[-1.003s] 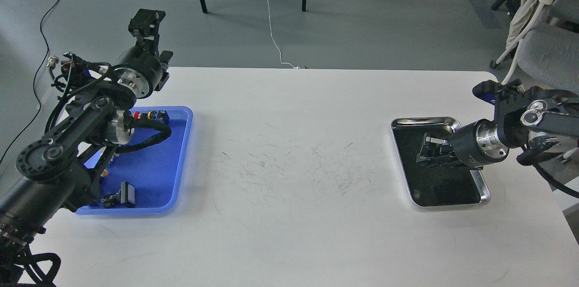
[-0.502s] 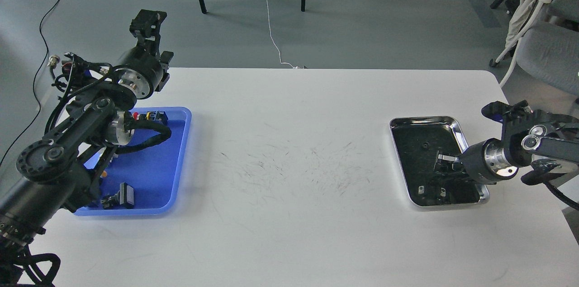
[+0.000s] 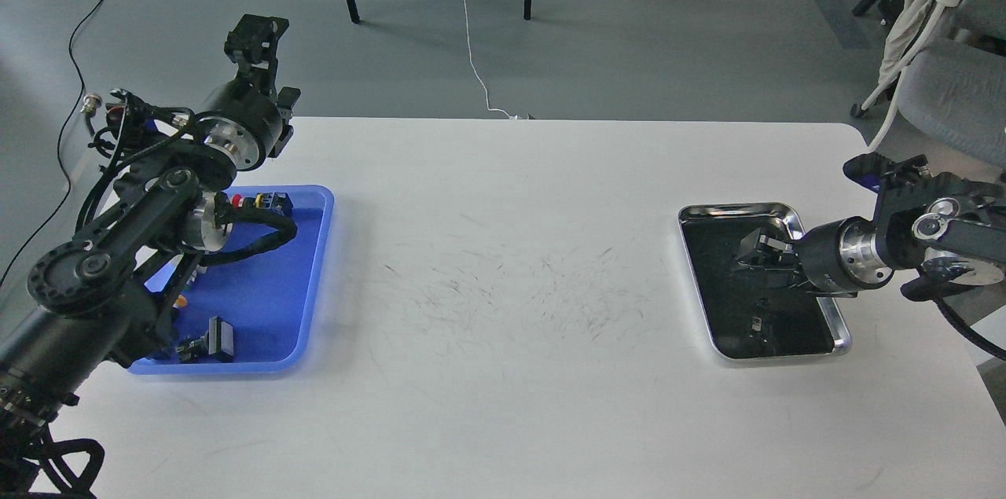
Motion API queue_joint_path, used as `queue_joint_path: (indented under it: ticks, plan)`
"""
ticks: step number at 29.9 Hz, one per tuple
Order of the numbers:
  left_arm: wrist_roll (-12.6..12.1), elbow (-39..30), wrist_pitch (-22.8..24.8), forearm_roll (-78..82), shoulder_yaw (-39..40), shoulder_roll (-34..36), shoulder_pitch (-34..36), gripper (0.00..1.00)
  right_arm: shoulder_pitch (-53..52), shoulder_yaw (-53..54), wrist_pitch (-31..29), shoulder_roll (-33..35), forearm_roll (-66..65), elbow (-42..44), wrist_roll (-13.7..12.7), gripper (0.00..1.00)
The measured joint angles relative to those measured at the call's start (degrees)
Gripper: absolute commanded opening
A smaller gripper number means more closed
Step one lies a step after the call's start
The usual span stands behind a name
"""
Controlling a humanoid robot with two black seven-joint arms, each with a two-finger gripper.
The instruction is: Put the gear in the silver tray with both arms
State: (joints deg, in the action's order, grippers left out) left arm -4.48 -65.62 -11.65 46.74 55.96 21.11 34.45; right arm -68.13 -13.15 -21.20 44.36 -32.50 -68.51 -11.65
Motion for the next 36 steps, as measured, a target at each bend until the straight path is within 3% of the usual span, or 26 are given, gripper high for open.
queue_joint_path:
  ticks: [3,6,11,14,19,25,30,36]
  plan:
    - [0.0,0.3,0.0,0.0,-0.1,0.6,0.0,0.98,1.4,8.4,0.4,0.3,2.5,1.1,1.7,0.97]
    - [0.0,0.4,0.0,0.0,-0.1,1.0,-0.3,0.98,3.4,19.3,1.6,-0.7,7.8,7.5,2.8,0.97]
    - [-0.3,1.0,0.0,-0.2,-0.1,1.3,-0.8,0.98,5.8,37.6,1.3,-8.2,20.0,23.5,2.8,0.96]
    - [-0.7,1.6,0.5,-1.5,0.0,1.7,-0.8,0.98,7.3,46.0,1.0,-10.5,32.5,27.6,2.5,0.96]
    - [-0.6,4.1,0.7,-7.6,1.9,0.9,-0.6,0.98,19.3,56.2,-1.3,-10.9,50.6,20.0,3.1,0.97]
    - [0.3,10.9,2.0,-9.8,5.2,-2.7,-0.4,0.98,36.9,67.4,-6.5,-15.6,52.6,13.4,5.4,0.98]
    - [4.3,16.0,5.5,-11.3,5.8,-4.3,2.2,0.98,40.9,71.3,-4.9,-18.3,52.6,13.5,5.7,0.99]
    - [7.3,17.0,7.5,-12.0,5.9,-6.4,2.7,0.98,40.6,72.2,-1.9,-20.0,52.4,14.3,6.1,0.99]
